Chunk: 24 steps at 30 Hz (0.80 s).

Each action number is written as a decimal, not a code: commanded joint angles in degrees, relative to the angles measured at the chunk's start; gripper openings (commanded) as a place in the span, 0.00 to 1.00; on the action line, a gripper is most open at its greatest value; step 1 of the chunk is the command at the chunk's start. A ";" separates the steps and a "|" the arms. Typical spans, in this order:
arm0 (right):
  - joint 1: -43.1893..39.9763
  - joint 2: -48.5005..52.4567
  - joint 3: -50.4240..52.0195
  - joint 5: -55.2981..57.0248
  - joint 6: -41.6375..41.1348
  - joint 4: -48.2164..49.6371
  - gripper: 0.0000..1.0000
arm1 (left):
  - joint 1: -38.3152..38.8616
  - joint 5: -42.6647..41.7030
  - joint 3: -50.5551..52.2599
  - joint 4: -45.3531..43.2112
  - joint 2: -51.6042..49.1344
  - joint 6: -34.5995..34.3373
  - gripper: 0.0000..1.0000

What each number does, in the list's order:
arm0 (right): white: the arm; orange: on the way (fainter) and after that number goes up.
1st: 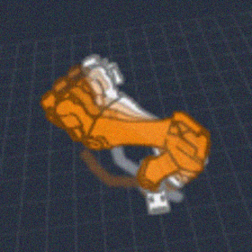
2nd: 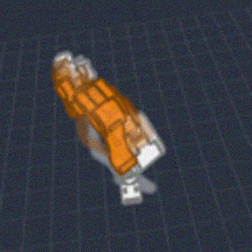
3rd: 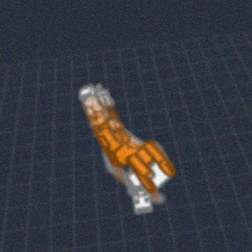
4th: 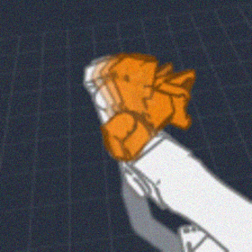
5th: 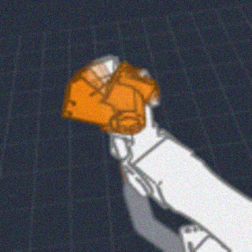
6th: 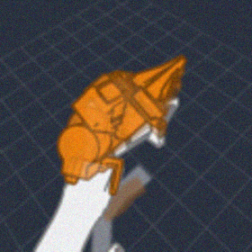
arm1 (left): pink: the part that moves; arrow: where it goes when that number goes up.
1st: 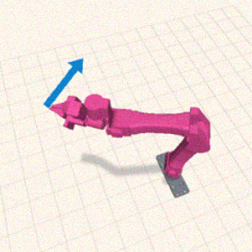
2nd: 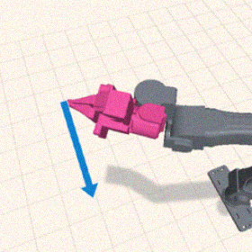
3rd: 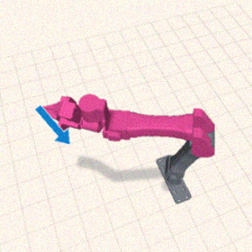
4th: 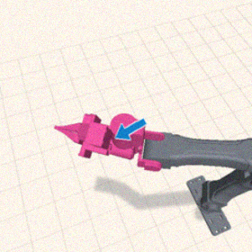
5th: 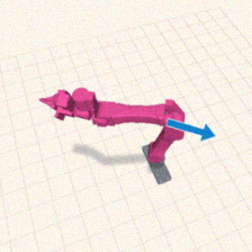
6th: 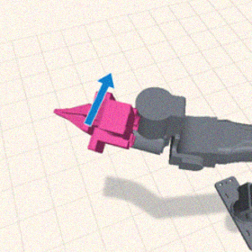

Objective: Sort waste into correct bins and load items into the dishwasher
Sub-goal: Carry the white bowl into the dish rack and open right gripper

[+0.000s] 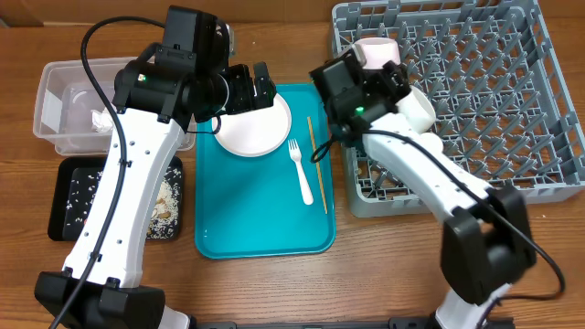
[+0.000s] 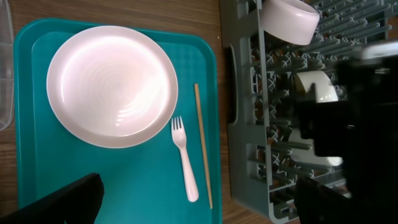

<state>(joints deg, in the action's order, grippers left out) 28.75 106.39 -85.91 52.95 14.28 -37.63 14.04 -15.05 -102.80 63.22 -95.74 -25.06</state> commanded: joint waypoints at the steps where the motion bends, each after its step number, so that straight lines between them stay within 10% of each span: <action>1: -2.34 -7.82 -0.04 -7.37 -7.30 -1.44 0.87 | -0.15 -0.87 -0.85 -0.02 -0.15 0.87 1.00; 15: -20.24 -15.74 -0.02 -57.55 -24.79 -21.90 0.90 | -0.15 -0.87 -0.85 -0.02 -0.15 0.87 1.00; 24: -21.11 -15.74 -0.02 -60.61 -24.61 -27.45 1.00 | -0.15 -0.87 -0.85 -0.02 -0.15 0.87 1.00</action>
<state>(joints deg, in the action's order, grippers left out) 7.81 91.35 -85.80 -3.81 -9.47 -64.73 14.04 -15.05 -102.80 63.22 -95.74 -25.06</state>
